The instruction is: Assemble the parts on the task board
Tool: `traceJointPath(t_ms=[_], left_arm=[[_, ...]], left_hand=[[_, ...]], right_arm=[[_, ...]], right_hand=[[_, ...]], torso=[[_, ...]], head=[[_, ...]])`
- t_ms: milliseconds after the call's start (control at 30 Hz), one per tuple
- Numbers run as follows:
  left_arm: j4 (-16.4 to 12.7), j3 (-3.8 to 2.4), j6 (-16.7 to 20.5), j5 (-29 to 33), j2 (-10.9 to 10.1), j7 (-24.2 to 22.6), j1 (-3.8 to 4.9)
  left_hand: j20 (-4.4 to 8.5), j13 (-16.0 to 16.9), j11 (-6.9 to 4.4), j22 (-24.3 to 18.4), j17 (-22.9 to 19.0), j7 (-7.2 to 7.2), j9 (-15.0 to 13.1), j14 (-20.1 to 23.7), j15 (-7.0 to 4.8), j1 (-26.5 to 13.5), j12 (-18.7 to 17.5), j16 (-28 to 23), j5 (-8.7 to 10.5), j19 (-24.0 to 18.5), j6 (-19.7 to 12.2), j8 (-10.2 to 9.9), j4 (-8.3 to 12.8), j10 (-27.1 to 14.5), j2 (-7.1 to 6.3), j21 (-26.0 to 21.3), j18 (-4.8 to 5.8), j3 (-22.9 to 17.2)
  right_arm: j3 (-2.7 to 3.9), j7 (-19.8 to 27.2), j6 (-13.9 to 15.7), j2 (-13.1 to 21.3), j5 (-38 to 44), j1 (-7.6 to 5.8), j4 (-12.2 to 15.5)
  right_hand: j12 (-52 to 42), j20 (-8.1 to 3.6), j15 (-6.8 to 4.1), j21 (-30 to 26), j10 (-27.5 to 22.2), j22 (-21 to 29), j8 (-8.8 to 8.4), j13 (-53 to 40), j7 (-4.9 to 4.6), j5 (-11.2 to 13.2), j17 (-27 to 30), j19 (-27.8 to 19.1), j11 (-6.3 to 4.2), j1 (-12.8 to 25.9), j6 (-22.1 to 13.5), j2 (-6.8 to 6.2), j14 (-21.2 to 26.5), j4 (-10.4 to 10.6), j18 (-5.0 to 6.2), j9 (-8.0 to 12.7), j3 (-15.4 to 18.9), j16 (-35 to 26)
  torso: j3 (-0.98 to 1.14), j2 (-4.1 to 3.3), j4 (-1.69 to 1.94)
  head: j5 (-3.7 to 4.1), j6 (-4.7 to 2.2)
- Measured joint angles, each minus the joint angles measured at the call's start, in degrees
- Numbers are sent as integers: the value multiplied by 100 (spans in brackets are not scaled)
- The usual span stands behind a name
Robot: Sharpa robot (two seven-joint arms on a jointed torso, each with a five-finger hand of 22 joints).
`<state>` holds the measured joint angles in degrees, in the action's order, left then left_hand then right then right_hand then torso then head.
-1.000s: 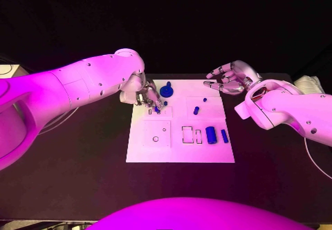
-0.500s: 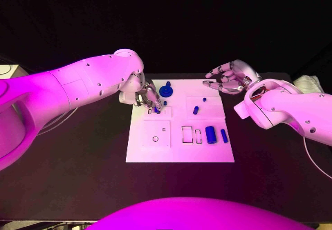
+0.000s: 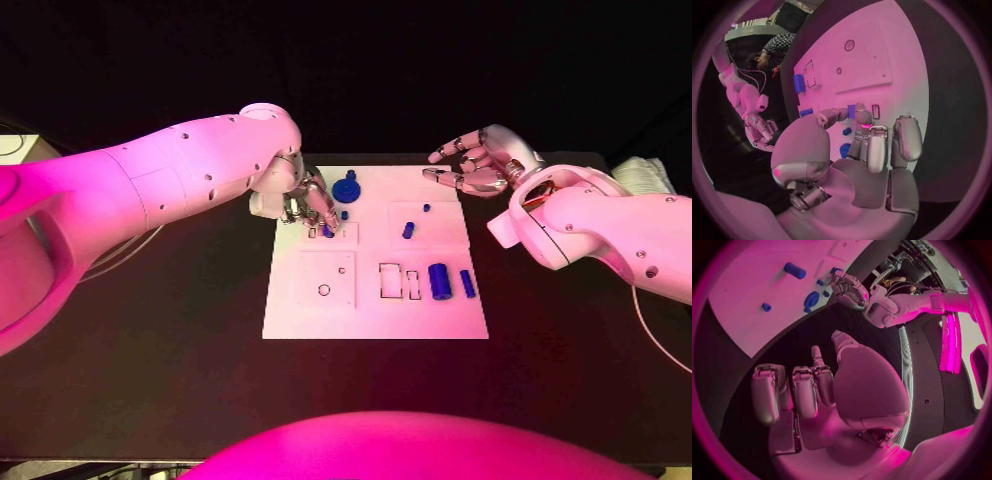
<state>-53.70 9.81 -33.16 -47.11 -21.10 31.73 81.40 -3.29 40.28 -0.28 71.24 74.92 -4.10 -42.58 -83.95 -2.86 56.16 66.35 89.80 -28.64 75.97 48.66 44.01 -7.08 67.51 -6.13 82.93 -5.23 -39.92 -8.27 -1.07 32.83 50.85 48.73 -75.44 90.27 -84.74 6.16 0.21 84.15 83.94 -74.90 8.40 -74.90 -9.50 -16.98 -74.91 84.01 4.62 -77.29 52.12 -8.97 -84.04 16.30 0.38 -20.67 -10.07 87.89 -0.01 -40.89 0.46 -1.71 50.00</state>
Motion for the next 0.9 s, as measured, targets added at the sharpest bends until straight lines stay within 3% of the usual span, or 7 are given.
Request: traceJointPath(t_ms=[533,900], left_arm=[[105,-2,-163,-7,80,15,11],[449,-1,-413,-5,291,36,10]], left_hand=[[0,42,9,0,0,20,1,0,0,-3,0,0,-17,0,21,-3,0,9,-3,0,0,0],[0,62,-10,-9,0,20,12,0,0,-19,38,0,-40,0,22,-3,0,31,-19,0,-1,1]], right_arm=[[0,0,0,-4,-1,0,-2],[1,0,0,-8,-2,0,2]], right_hand=[[0,0,0,0,0,-4,0,0,0,0,0,0,0,0,0,0,0,0,0,0,-33,0],[0,0,0,0,0,-3,0,0,0,0,1,0,0,0,0,0,0,0,0,0,-32,0]], torso=[[3,-2,-2],[4,-2,-1]], head=[[10,1],[18,1]])
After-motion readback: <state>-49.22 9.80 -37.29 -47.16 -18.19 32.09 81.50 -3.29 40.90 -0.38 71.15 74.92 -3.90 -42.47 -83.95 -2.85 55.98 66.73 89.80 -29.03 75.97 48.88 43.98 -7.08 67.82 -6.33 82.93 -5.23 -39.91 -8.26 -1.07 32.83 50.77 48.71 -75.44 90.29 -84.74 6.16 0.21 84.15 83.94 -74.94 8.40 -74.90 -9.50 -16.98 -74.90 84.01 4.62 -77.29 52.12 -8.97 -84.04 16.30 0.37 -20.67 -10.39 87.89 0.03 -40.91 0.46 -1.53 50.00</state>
